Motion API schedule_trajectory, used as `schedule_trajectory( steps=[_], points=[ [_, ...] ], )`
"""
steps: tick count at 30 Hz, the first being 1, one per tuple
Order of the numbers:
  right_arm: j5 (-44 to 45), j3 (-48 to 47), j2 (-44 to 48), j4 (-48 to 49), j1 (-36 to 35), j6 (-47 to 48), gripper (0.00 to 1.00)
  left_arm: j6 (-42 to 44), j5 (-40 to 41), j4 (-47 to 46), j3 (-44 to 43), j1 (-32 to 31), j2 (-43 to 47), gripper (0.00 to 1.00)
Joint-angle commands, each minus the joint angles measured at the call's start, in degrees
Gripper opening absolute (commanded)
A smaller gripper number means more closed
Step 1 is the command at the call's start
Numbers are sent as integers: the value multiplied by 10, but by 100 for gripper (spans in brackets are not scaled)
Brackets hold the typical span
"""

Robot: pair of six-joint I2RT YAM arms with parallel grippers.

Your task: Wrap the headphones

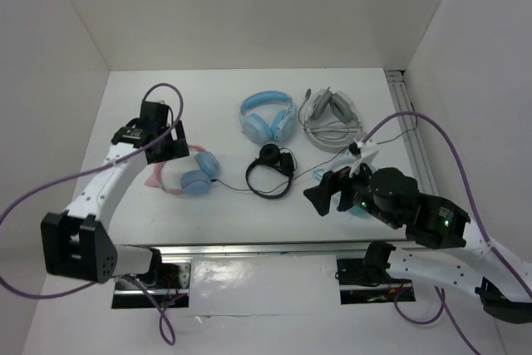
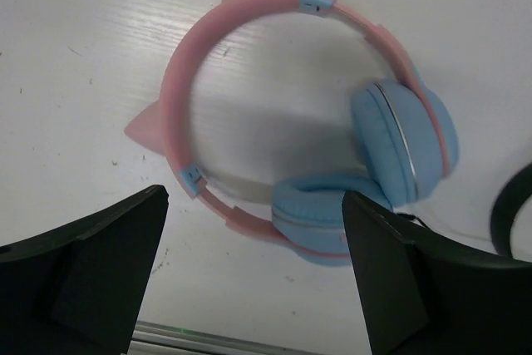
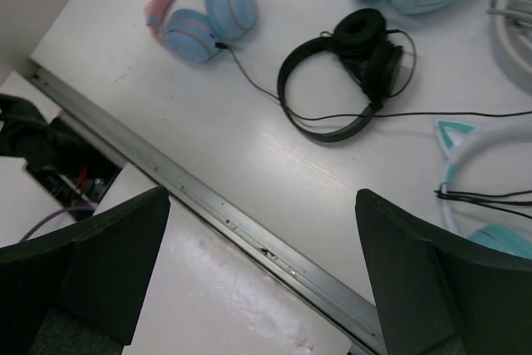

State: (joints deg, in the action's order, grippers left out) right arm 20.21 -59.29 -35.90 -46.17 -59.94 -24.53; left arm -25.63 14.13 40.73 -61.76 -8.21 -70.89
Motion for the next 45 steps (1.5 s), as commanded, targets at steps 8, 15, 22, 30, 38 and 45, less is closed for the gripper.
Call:
schedule_trajectory(
  steps=[8,15,22,30,38,45],
  points=[
    [-130,52,89,125,3,-13,100,139,14,-97,-47,98,-119,99],
    [-124,24,121,89,3,-13,100,181,-100,-165,-26,166,-164,99],
    [-119,12,121,83,9,-8,100,187,-133,-202,7,194,-188,98],
    [-135,14,110,90,26,-8,100,157,-126,-239,55,200,-253,96],
    [-123,14,105,90,26,-8,100,157,-146,-221,33,195,-308,69],
    [-123,1,105,90,26,-8,100,152,-152,-227,62,181,-266,50]
  ],
)
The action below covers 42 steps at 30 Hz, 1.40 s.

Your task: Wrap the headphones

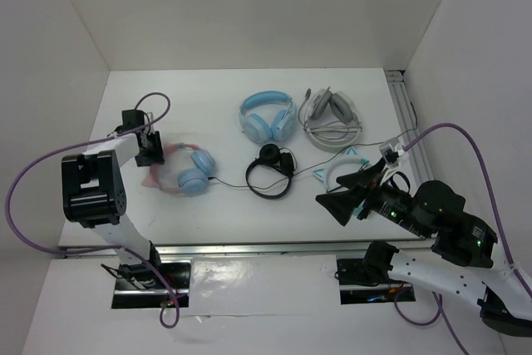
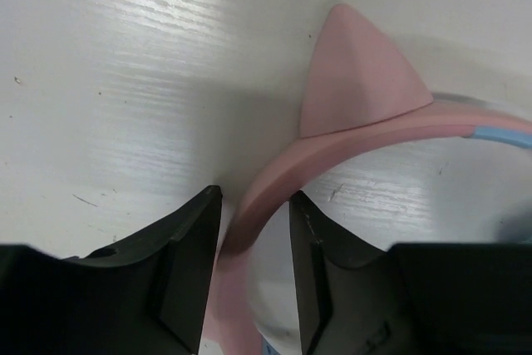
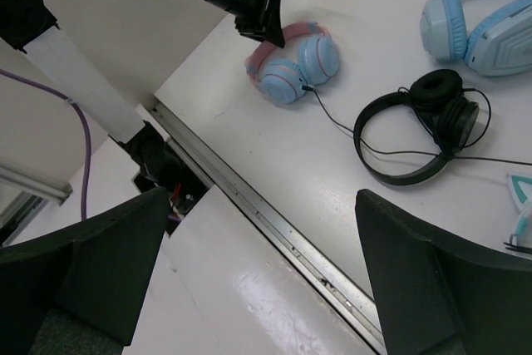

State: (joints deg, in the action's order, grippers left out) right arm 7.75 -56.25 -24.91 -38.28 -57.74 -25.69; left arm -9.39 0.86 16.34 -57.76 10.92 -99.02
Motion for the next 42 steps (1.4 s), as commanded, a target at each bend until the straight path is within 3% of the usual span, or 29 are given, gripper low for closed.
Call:
schedule_trajectory(
  steps=[1,2,4,6,12,15,18,21,22,23,27,31,36,42],
  points=[
    [2,-29,-5,5,3,4,100,-16,-19,17,28,-16,21,52],
    [2,-29,-5,5,3,4,100,-16,-19,23,34,-16,26,54],
    [2,-36,-5,0,3,4,100,-23,-19,29,34,-16,39,69],
    [2,-41,-5,0,3,4,100,-23,-24,36,40,-16,46,72],
    [-9,-41,0,0,3,4,100,-34,-6,54,50,-21,68,64],
    [-9,-41,0,0,3,4,100,-39,0,59,55,-21,74,50],
    [-9,-41,0,0,3,4,100,-44,5,67,55,-21,74,45],
    [-14,-41,0,6,3,4,100,-49,12,73,55,-21,74,45],
    [-19,-41,0,6,3,-1,100,-49,12,73,55,-21,68,46],
    [-19,-36,0,6,3,-1,100,-49,12,73,55,-21,68,57],
    [-19,-36,0,11,3,-1,100,-55,12,84,55,-21,68,69],
    [-19,-36,0,11,3,-1,100,-66,7,102,50,-21,79,71],
    [-30,-31,-5,23,3,-7,100,-66,10,108,50,-21,79,52],
    [-15,-31,-5,23,3,-7,100,-79,22,114,45,-21,59,11]
  ],
)
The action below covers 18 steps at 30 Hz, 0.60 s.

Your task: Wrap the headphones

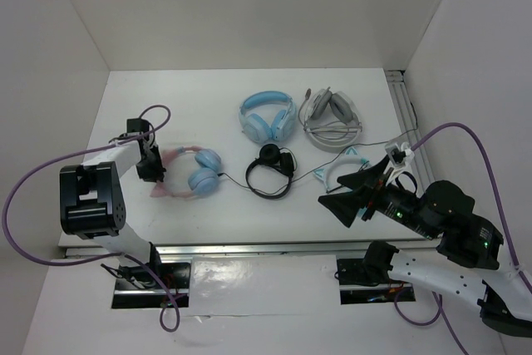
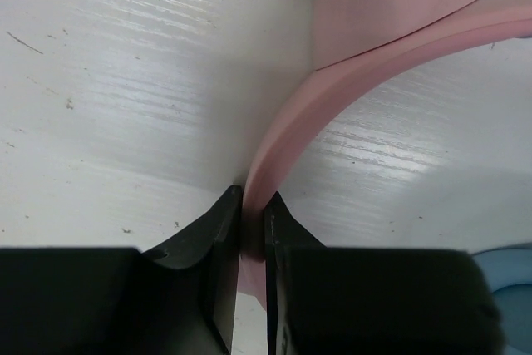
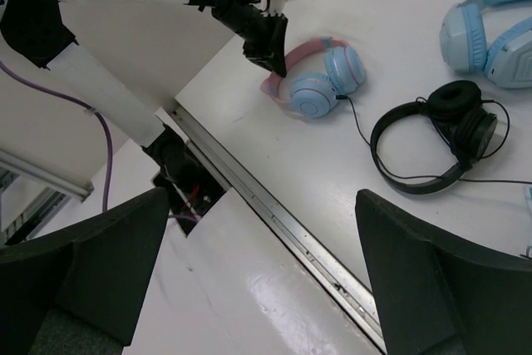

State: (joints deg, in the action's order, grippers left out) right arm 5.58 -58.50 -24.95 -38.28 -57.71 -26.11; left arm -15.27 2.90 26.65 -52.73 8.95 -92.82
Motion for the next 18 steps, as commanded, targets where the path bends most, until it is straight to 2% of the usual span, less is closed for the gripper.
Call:
schedule_trajectory(
  steps=[1,6,10,15,18],
  points=[
    [14,-8,-5,23,3,-3,100,-20,2,18,-11,-2,-9,0],
    [46,-8,-41,17,3,3,100,-43,26,65,-84,-2,20,0],
    [40,-20,-73,17,3,10,100,-92,41,163,-149,-2,134,0],
    [12,-35,-109,62,3,57,100,-97,-52,216,-216,-8,256,0],
    [-21,-48,-135,100,3,96,100,-91,-130,255,-284,-14,294,0]
  ],
)
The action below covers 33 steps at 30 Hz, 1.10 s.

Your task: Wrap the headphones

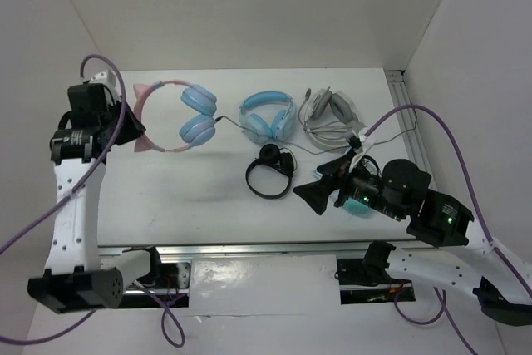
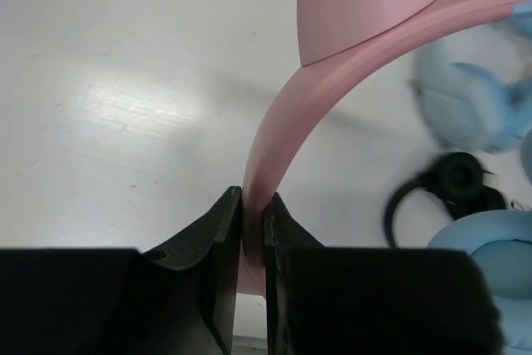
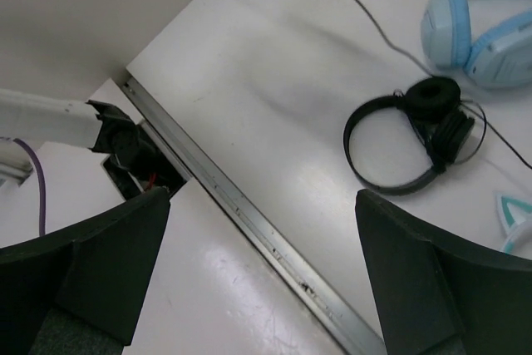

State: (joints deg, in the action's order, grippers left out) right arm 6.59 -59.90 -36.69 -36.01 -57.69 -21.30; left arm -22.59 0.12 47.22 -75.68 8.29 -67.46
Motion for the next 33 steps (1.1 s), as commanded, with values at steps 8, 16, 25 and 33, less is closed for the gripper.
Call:
schedule_trajectory(
  steps=[8,16,25,33],
  points=[
    [52,-53,-107,198,3,239,96,-18,-187,116,-212,-21,114,0],
    [25,-88,-230,254,3,261,92,-23,-191,124,-247,-42,137,0],
    [115,-38,-160,350,3,209,87,-22,-178,129,-272,-52,114,0],
    [-10,-35,-122,333,3,230,89,-22,-153,118,-243,-52,103,0]
  ],
)
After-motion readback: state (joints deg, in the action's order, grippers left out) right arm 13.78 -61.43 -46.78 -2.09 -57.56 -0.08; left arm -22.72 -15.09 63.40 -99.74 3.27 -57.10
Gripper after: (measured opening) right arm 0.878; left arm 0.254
